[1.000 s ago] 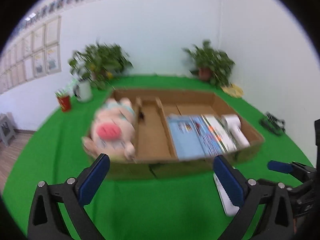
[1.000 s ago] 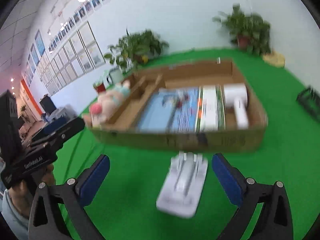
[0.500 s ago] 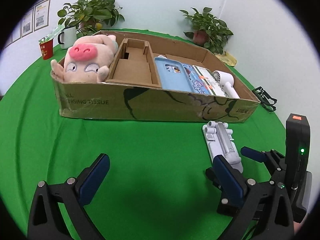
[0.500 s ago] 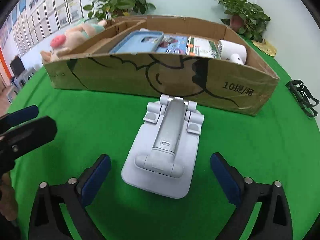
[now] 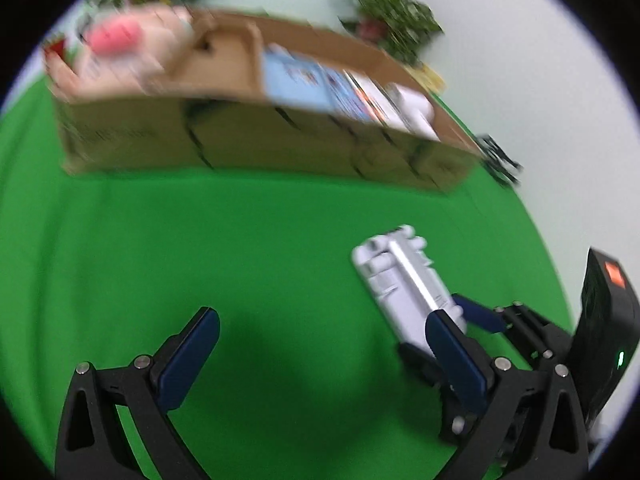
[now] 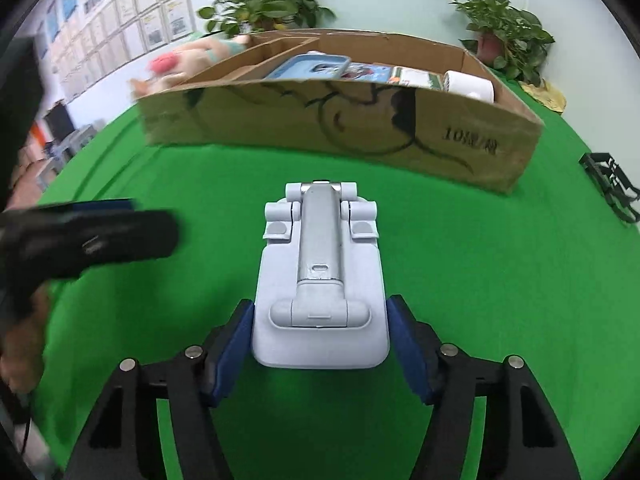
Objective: Organize objects
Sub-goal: 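Move the right gripper to the white phone stand and grasp it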
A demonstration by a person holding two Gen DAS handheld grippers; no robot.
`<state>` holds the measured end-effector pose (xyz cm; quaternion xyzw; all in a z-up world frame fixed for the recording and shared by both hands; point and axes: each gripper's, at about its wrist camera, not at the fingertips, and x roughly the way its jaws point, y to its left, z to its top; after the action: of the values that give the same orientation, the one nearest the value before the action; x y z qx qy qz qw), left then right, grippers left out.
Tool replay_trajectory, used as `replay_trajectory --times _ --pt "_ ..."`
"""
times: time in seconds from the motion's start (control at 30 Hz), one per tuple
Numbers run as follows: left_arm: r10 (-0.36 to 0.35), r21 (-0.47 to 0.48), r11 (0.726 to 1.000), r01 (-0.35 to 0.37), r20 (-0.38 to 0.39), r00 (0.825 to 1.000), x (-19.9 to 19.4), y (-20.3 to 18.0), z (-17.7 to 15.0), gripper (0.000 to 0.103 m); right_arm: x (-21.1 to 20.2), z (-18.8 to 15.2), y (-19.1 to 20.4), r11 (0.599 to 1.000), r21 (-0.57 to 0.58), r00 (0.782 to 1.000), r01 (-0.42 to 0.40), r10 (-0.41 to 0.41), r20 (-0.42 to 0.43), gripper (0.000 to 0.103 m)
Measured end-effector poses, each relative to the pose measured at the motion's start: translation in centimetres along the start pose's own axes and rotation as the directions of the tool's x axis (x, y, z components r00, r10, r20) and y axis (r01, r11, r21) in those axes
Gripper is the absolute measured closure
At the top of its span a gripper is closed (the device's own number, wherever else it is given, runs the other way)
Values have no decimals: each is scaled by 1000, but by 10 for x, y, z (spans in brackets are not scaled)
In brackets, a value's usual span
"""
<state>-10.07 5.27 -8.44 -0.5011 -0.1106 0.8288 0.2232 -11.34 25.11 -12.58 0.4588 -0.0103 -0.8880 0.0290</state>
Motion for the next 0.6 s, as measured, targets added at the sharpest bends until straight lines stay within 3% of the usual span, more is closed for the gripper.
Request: replay_trajectory --times 0.13,0.27,0.43,0.5,0.6 --pt "-122 12 992 122 -56 991 6 -16 -21 1 -31 -40 4 998 8 998 -62 62 15 38" --pt "-203 -11 979 203 -48 978 1 -26 -38 1 -55 -71 11 996 21 996 -87 87 29 38" --pt "-363 -143 925 353 -49 930 -6 -21 -59 2 -66 -89 24 998 -3 997 -67 68 48 38" --pt "-393 -155 912 380 -57 918 -8 -22 -68 4 -67 -90 27 998 10 997 -57 56 59 38" --pt "-379 -148 918 367 -60 924 -11 -23 -74 10 -68 -91 29 994 50 994 -93 89 69 39"
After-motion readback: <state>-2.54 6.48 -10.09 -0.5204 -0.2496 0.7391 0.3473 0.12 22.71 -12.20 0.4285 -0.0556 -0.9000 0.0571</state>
